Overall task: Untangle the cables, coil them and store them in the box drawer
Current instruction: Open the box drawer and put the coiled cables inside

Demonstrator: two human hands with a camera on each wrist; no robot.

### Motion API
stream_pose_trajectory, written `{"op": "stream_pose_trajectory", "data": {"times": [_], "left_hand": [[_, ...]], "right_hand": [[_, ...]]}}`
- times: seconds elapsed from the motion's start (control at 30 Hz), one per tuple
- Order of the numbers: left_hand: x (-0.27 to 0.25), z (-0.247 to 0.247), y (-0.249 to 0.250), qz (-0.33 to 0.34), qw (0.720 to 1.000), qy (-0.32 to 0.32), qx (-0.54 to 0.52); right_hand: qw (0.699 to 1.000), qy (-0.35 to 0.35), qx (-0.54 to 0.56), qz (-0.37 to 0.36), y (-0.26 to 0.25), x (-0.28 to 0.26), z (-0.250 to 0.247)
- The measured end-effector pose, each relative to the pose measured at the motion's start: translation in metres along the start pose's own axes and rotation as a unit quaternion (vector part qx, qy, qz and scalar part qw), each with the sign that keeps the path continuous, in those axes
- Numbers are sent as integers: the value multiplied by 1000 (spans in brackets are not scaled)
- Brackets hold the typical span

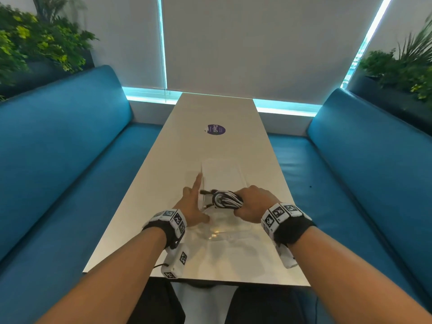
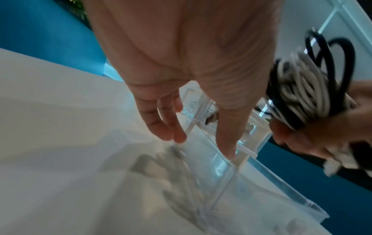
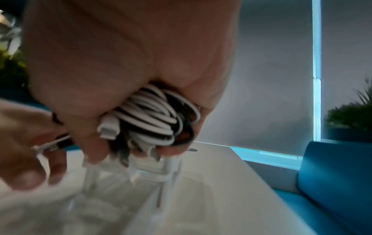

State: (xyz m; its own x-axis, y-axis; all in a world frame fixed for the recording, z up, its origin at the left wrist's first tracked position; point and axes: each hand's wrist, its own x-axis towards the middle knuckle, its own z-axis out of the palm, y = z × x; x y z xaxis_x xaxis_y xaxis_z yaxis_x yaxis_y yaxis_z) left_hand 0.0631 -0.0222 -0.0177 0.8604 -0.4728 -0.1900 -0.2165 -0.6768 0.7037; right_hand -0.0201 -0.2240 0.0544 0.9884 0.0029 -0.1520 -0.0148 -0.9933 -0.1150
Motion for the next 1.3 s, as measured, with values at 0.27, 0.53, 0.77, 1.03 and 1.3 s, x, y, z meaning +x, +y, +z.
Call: {"op": "stream_pose_trajectory", "data": {"times": [0.27, 0.53, 0.77, 1.03, 1.3], "left_hand": [[4, -5, -3, 35, 997, -43, 60], [3, -11, 6, 29, 992, -59, 105], [1, -12, 6, 19, 994, -75, 72], [-2, -10, 12, 5, 992, -67, 102], [-2, -9, 14, 12, 993, -67, 101]], "right_hand": [[976, -38, -210, 47, 10, -1, 13], [970, -10, -241, 29, -24, 0, 23], [977, -25, -191, 96, -40, 12, 33], [979, -64, -186, 47, -47, 14, 37], [990, -14, -56, 126, -47, 25, 57]]}}
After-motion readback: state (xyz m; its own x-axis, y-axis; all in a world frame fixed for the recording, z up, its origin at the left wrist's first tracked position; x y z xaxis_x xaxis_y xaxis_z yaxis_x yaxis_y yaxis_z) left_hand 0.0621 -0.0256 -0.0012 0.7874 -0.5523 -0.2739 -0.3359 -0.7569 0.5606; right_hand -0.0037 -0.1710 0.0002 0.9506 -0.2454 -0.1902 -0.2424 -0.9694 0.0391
